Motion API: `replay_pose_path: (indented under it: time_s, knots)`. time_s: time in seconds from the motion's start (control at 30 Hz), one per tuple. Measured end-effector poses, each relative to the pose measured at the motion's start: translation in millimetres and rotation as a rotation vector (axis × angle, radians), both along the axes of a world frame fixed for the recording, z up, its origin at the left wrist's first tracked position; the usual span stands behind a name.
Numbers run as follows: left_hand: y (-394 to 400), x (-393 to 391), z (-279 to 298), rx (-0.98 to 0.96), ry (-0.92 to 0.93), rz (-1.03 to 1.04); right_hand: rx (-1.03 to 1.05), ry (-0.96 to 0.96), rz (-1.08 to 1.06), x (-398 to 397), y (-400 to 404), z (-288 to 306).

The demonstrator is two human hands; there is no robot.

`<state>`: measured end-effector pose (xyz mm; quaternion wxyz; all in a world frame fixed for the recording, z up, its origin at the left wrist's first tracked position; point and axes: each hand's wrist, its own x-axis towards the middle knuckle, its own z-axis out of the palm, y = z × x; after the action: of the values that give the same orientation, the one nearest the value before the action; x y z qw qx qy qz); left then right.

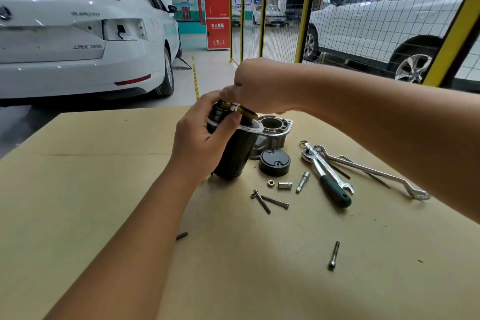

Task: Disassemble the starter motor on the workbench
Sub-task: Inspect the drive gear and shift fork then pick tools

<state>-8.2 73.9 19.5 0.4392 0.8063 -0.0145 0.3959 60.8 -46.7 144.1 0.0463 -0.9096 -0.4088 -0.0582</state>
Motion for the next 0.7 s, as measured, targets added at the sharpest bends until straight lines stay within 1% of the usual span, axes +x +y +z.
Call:
replay_pose_path:
  time_s: [0.27,0.5,0.7]
  knots:
    - [2,1,3,-0.021,0.007,-0.071,-0.011,-0.039,0.051,5,-1,-2]
    - [1,2,3,-0.051,-0.003,-0.112,0.033,-0.061,0.185,14,-11,-7]
    - [3,2,3,-0.064,-0.016,-0.141,0.034,-0.126,0.289,21,-16,-10]
